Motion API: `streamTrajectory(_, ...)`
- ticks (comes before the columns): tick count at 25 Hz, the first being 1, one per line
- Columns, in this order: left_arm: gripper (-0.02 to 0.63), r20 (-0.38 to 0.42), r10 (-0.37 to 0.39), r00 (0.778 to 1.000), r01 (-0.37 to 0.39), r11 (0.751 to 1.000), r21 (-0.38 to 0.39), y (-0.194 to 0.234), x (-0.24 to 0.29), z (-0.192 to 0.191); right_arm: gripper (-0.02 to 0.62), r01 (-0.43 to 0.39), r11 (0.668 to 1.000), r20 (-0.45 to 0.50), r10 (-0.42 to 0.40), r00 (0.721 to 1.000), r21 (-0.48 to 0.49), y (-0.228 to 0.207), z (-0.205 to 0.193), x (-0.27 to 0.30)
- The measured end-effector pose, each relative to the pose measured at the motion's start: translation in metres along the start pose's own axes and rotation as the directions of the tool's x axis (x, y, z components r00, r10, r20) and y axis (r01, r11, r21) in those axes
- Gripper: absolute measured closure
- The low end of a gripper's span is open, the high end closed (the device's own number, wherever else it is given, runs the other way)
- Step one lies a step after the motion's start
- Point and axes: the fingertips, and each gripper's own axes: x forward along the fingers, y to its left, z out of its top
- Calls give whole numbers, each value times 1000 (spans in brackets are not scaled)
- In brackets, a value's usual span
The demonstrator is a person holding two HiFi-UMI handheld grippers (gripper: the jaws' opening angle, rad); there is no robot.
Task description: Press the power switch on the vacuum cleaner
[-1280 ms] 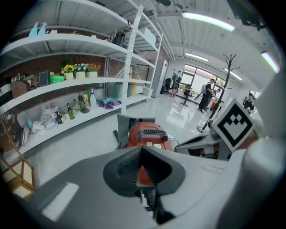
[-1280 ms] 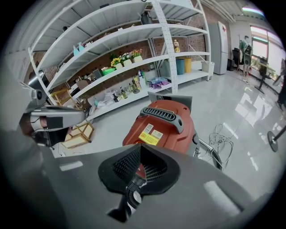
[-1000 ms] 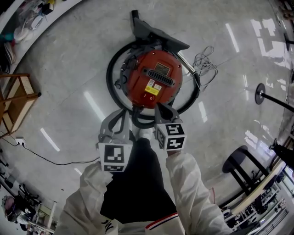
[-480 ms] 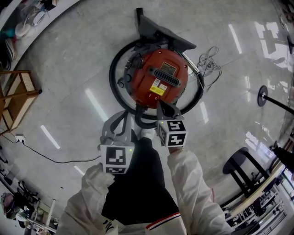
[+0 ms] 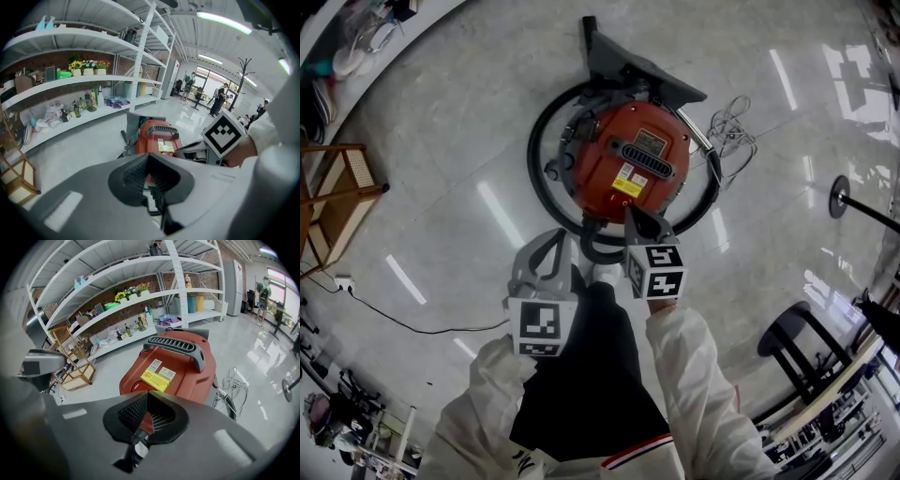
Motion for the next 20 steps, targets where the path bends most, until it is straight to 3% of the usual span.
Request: streamTrajectory(20,606,-6,-9,1000,9,1000,-7,-2,5,1,594,1,1000,-14,-1,1000,7,-3,-3,3)
